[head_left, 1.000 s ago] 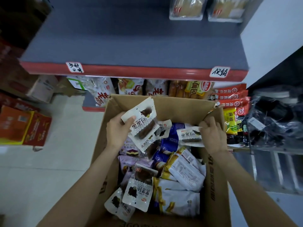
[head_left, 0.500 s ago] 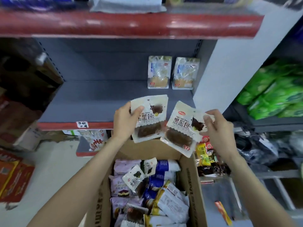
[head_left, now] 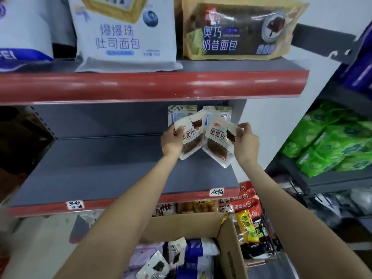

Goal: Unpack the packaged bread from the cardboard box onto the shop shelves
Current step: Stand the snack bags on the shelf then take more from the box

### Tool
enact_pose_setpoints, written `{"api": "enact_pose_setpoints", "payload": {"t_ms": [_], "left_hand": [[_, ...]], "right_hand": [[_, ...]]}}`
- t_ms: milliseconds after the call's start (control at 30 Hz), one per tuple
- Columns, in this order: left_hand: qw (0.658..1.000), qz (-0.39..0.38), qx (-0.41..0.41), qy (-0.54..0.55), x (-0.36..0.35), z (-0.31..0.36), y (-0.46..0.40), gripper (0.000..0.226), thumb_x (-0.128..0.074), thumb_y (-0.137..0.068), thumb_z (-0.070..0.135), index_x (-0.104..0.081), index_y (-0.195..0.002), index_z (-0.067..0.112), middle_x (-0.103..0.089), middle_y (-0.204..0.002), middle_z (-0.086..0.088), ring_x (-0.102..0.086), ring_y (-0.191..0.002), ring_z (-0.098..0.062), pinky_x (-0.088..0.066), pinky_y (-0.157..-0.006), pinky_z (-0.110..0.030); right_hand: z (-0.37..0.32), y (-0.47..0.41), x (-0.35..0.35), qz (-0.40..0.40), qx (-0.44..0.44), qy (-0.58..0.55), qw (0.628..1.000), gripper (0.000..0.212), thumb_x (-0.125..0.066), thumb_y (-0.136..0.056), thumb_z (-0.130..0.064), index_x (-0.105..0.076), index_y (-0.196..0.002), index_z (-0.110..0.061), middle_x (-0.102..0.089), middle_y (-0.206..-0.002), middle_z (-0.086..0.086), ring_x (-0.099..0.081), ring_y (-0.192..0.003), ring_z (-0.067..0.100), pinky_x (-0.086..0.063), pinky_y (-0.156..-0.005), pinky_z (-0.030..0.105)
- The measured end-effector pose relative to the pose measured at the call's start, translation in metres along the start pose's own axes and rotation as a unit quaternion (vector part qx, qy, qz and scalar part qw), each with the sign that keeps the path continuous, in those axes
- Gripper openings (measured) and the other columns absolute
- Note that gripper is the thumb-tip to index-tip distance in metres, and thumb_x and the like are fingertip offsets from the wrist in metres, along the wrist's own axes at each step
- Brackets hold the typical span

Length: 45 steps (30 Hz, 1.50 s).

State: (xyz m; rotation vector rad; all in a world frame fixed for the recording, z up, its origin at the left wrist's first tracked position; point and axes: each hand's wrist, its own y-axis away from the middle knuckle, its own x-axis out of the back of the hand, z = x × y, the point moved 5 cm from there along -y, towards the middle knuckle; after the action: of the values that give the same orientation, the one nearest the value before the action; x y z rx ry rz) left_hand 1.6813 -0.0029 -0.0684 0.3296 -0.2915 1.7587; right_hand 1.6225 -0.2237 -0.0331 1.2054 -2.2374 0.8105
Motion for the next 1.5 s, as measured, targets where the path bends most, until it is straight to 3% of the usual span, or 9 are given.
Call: {"api": "enact_pose_setpoints", "payload": {"t_ms": [233,333,433,667,833,967,1133,1333,1500], "left_hand": [[0.997,-0.074,0.022,-0.026,-0.013,-0.013,0.009,0.058,-0.05,-0.094,0.01,-0.028,-0.147,0.017,-0.047,-0.143,-0.003,-0.052,-0.122,-0.02,-0.045,-0.096,-0.028],[0.999,-0.046,-0.003,-0.027,0.011,-0.007,0.037,0.057,-0.053,-0.091,0.005,-0.035,-0.143,0.017,-0.051,-0.138,-0.002,-0.054,-0.107,-0.012,-0.039,-0.073,-0.013],[0.995,-0.073,-0.025,-0.063,0.03,-0.007,0.078,0.041,-0.051,-0.094,0.014,-0.049,-0.135,0.019,-0.056,-0.132,0.003,-0.053,-0.113,-0.01,-0.039,-0.083,-0.018],[0.974,-0.09,-0.1,-0.185,0.053,-0.041,0.164,0.018,-0.051,-0.094,0.033,-0.066,-0.104,0.031,-0.071,-0.094,0.014,-0.065,-0.079,-0.01,-0.051,-0.07,-0.028],[0.933,-0.107,-0.185,-0.291,0.058,-0.093,0.215,0.02,-0.052,-0.095,0.031,-0.069,-0.104,0.023,-0.066,-0.065,0.011,-0.037,-0.036,0.001,-0.025,-0.039,-0.017],[0.911,-0.194,-0.097,-0.351,0.055,-0.184,0.238,0.02,-0.054,-0.093,0.031,-0.066,-0.108,0.025,-0.071,-0.096,0.014,-0.064,-0.072,-0.005,-0.051,-0.058,-0.025],[0.889,-0.258,0.099,-0.364,0.055,-0.297,0.254,0.035,-0.057,-0.092,0.03,-0.055,-0.125,0.02,-0.059,-0.128,0.003,-0.057,-0.114,-0.017,-0.047,-0.088,-0.03],[0.88,-0.215,0.294,-0.306,0.053,-0.392,0.281,0.058,-0.057,-0.093,0.026,-0.032,-0.142,0.01,-0.051,-0.135,-0.014,-0.056,-0.117,-0.031,-0.046,-0.092,-0.038],[0.904,-0.095,0.394,-0.134,0.045,-0.445,0.279,0.042,-0.062,-0.09,0.018,-0.048,-0.127,0.003,-0.063,-0.118,-0.015,-0.06,-0.105,-0.031,-0.05,-0.084,-0.038]], "right_hand": [[0.021,-0.002,-0.033,-0.154,-0.029,-0.085,0.984,0.062,-0.05,-0.09,-0.001,-0.021,-0.144,-0.005,-0.04,-0.142,0.018,-0.041,-0.128,0.033,-0.033,-0.104,0.032],[0.021,0.029,-0.018,-0.147,0.047,-0.049,0.987,0.069,-0.054,-0.088,0.0,-0.017,-0.146,-0.003,-0.021,-0.151,0.015,-0.019,-0.141,0.026,-0.014,-0.11,0.02],[0.029,0.079,-0.005,-0.129,0.11,-0.011,0.985,0.063,-0.053,-0.088,0.002,-0.028,-0.145,-0.009,-0.019,-0.153,0.011,-0.016,-0.142,0.023,-0.012,-0.111,0.021],[0.05,0.183,0.0,-0.183,0.131,0.009,0.974,0.036,-0.051,-0.088,0.002,-0.057,-0.121,-0.012,-0.056,-0.124,0.007,-0.049,-0.117,0.026,-0.04,-0.1,0.036],[0.083,0.235,-0.025,-0.287,0.14,0.108,0.941,0.019,-0.055,-0.091,-0.016,-0.064,-0.108,-0.013,-0.072,-0.093,0.009,-0.067,-0.08,0.029,-0.054,-0.07,0.037],[0.122,0.271,-0.063,-0.382,0.128,0.157,0.902,0.019,-0.051,-0.094,-0.023,-0.061,-0.108,-0.016,-0.07,-0.1,0.004,-0.065,-0.087,0.027,-0.052,-0.068,0.035],[0.169,0.301,-0.118,-0.448,0.126,0.191,0.864,0.024,-0.049,-0.095,-0.021,-0.059,-0.116,-0.015,-0.062,-0.114,0.008,-0.06,-0.1,0.028,-0.048,-0.072,0.034],[0.208,0.328,-0.198,-0.466,0.088,0.209,0.855,0.026,-0.048,-0.095,-0.025,-0.057,-0.117,-0.014,-0.067,-0.107,0.012,-0.064,-0.093,0.029,-0.05,-0.07,0.035],[0.231,0.334,-0.255,-0.466,0.013,0.278,0.84,0.039,-0.042,-0.097,-0.041,-0.06,-0.096,-0.006,-0.067,-0.098,0.016,-0.063,-0.092,0.032,-0.047,-0.068,0.036]]}}
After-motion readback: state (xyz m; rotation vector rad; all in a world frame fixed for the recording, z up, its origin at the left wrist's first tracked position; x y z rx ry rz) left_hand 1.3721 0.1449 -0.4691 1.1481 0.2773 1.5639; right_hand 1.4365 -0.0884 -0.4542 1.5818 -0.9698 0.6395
